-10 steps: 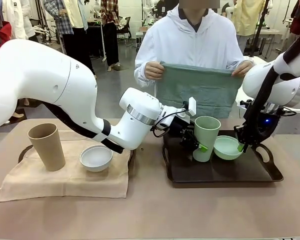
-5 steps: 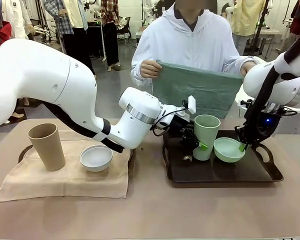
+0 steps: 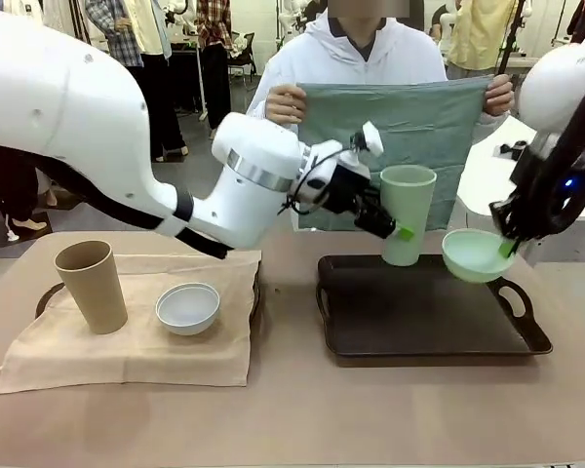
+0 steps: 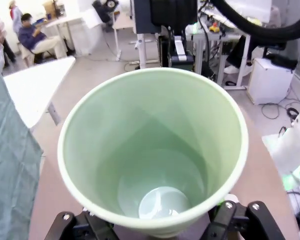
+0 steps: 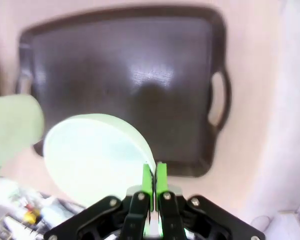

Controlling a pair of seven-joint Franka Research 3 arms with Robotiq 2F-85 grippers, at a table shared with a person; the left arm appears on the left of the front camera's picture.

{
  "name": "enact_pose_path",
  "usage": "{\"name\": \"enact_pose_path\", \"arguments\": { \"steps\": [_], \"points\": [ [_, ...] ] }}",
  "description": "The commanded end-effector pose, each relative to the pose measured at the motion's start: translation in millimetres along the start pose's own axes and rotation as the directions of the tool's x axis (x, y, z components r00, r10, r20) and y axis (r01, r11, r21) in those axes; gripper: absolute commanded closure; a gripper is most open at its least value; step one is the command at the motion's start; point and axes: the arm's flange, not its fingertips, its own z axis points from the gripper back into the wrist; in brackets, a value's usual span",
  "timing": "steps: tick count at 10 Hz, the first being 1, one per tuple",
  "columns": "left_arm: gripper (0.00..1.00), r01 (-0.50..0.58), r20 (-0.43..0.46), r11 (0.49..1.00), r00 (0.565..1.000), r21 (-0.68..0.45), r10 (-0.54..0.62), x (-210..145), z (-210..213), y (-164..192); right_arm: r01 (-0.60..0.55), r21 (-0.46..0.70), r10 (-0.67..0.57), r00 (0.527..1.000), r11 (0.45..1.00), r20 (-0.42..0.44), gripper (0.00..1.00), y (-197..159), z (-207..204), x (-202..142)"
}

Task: Set up a tray with a mat and arrange the tableware.
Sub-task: Pick up the Picnic Bowl and Reusable plastic cup from the Handle tray in front of the human's position and hold them in the air.

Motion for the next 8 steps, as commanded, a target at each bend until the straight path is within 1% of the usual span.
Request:
{"name": "enact_pose_path", "arguments": {
  "steps": [1, 3, 4, 5, 6, 7, 8],
  "points": [
    [0.31, 0.008, -0.05, 0.999, 0.999, 0.034, -0.006, 23, 20, -31, 0.002, -0.02, -0.002, 1.0, 1.0, 0.018, 1.0, 11, 45, -18],
    [0.31, 0.041, -0.092, 0.998, 0.995, 0.056, -0.036, 54, 35, -52, -0.002, -0.027, 0.003, 0.999, 1.0, 0.054, 1.0, 24, 91, -41],
    [0.31, 0.053, -0.097, 0.996, 0.994, 0.075, -0.045, 63, 43, -59, -0.001, -0.022, 0.002, 0.998, 1.0, 0.066, 1.0, 28, 104, -46],
    [0.31, 0.05, -0.099, 0.994, 0.994, 0.097, -0.041, 68, 52, -67, 0.003, -0.016, -0.002, 0.998, 1.0, 0.066, 1.0, 29, 107, -47],
    [0.31, 0.047, -0.095, 0.994, 0.995, 0.098, -0.038, 69, 62, -75, -0.008, 0.012, 0.007, 0.998, 1.0, 0.064, 1.0, 26, 99, -37],
    [0.31, 0.066, -0.065, 0.996, 0.996, 0.062, -0.062, 70, 43, -57, -0.022, -0.009, 0.023, 0.997, 1.0, 0.079, 1.0, 26, 114, -52],
    [0.31, 0.066, -0.065, 0.996, 0.996, 0.062, -0.062, 70, 43, -57, -0.022, -0.009, 0.023, 0.997, 1.0, 0.079, 1.0, 26, 114, -52]
  ]
}}
